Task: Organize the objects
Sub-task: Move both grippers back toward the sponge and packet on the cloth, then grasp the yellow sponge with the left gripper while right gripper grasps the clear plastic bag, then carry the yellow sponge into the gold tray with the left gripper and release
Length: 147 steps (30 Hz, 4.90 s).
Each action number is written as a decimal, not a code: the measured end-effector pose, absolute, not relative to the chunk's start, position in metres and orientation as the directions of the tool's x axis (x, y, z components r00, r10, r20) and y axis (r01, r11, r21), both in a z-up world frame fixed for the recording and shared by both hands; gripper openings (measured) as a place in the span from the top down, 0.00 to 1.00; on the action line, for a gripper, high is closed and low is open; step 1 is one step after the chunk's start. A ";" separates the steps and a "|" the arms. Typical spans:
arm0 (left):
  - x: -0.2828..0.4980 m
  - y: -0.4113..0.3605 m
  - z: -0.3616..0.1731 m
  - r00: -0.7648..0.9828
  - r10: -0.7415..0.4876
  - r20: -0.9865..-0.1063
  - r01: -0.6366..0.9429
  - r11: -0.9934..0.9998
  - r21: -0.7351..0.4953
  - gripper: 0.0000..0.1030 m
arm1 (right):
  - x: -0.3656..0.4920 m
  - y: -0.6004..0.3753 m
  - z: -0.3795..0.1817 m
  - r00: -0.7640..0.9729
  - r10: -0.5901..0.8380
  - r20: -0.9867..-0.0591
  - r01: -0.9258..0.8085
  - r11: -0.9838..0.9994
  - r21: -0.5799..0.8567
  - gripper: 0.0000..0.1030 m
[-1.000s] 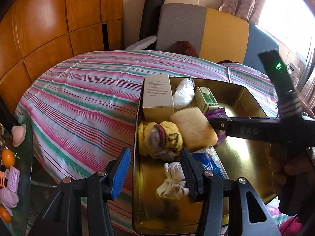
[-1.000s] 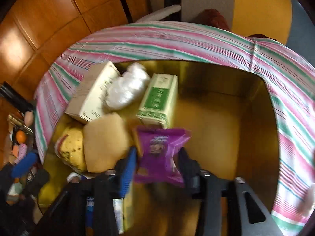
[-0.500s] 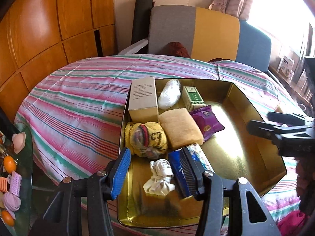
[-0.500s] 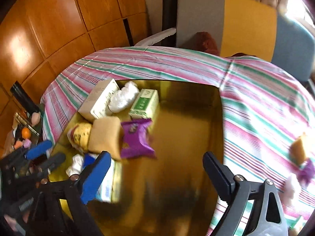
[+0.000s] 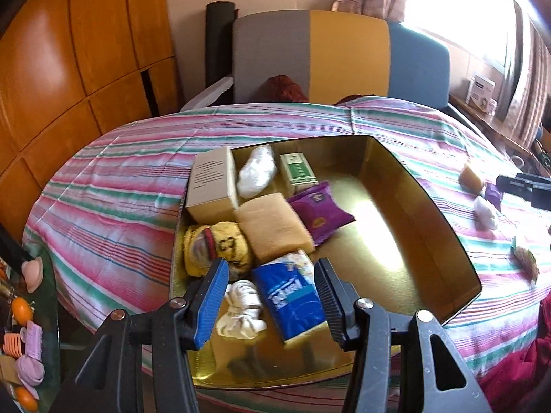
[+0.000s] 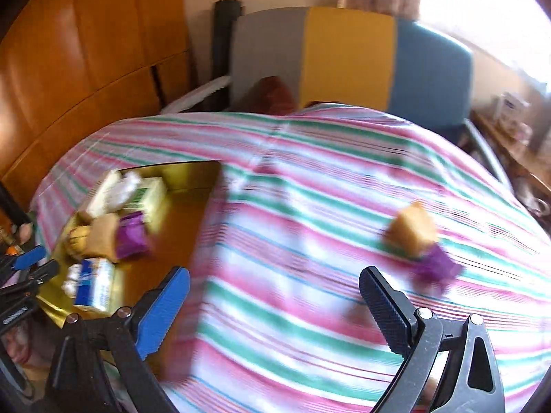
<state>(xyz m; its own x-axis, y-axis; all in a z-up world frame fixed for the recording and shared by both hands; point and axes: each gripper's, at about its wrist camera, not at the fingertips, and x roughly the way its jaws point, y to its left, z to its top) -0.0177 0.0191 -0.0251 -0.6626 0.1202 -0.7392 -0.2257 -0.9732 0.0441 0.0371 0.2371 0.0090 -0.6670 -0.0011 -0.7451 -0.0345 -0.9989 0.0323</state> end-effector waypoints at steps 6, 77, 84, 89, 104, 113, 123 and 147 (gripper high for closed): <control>-0.016 0.044 -0.021 -0.658 0.139 -0.740 -0.279 -0.958 0.068 0.49 | 0.052 0.316 0.012 -0.652 0.148 -0.743 -0.201 -0.979 -0.020 0.02; -0.176 0.414 -0.073 -0.218 0.466 -0.857 -0.508 -0.804 -0.308 0.19 | 0.111 0.487 -0.043 -0.622 0.017 -0.783 -0.676 -0.517 0.526 0.00; -0.190 0.450 -0.101 -0.210 0.402 -0.891 -0.564 -0.794 -0.226 0.20 | 0.110 0.489 -0.048 -0.620 0.003 -0.784 -0.681 -0.498 0.537 0.00; -0.183 0.428 -0.095 -0.193 0.449 -0.873 -0.578 -0.771 -0.269 0.48 | 0.110 0.491 -0.052 -0.606 0.004 -0.796 -0.694 -0.492 0.526 0.00; -0.095 0.292 -0.090 -0.200 0.427 -0.882 -0.501 -0.818 -0.283 0.49 | 0.102 0.485 -0.054 -0.578 0.008 -0.816 -0.686 -0.546 0.481 0.00; -0.011 0.280 -0.084 -0.227 0.444 -0.866 -0.615 -0.756 -0.226 0.49 | 0.078 0.452 -0.048 -0.588 -0.046 -0.808 -0.565 -0.691 0.451 0.00; 0.000 0.288 -0.088 -0.297 0.471 -0.831 -0.675 -0.719 -0.167 0.46 | 0.038 0.380 -0.045 -0.565 -0.008 -0.825 -0.318 -0.921 0.227 0.04; 0.010 0.306 -0.113 -0.423 0.485 -0.765 -0.716 -0.697 -0.046 0.17 | 0.018 0.379 -0.094 -0.399 0.009 -0.917 -0.292 -0.949 0.118 0.67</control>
